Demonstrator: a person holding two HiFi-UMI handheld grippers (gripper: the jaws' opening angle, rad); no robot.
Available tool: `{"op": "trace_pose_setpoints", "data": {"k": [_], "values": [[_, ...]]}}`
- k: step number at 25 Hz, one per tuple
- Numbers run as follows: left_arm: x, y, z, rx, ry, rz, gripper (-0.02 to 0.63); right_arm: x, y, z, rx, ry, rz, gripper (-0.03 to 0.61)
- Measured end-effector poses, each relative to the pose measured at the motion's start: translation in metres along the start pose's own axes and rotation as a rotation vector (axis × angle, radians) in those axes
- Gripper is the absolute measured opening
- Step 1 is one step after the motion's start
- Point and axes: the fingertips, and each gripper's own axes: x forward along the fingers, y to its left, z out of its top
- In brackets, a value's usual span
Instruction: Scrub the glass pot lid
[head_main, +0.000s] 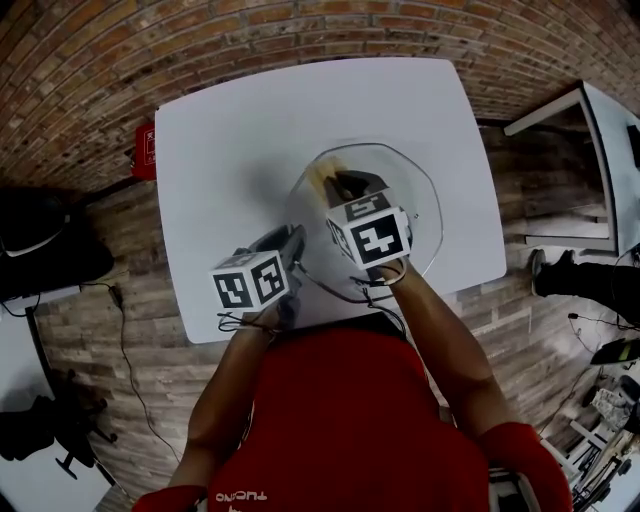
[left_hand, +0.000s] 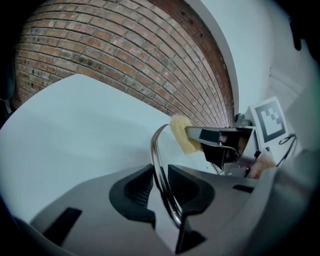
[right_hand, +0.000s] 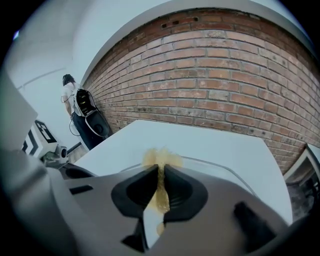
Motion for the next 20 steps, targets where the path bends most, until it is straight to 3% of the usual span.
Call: {"op": "trace_pose_setpoints", "data": {"k": [6,15,20], "values": [[0.000,0.000,0.002,-0.005,0.004,-0.003,0.100,0.012,-0.011,-0.008,-0.026,0.040,-0.044,0.052],[0.001,0.002,0.002,-0.015,0.010,-0.007,0.098,-0.015,-0.102,-0.035,0.048,0.089,-0.241,0.051],[0.002,0.003,0.002,-0.021,0.009,-0.003,0.097,-0.030,-0.114,-0.045,0.080,0.090,-0.266,0.052]]}}
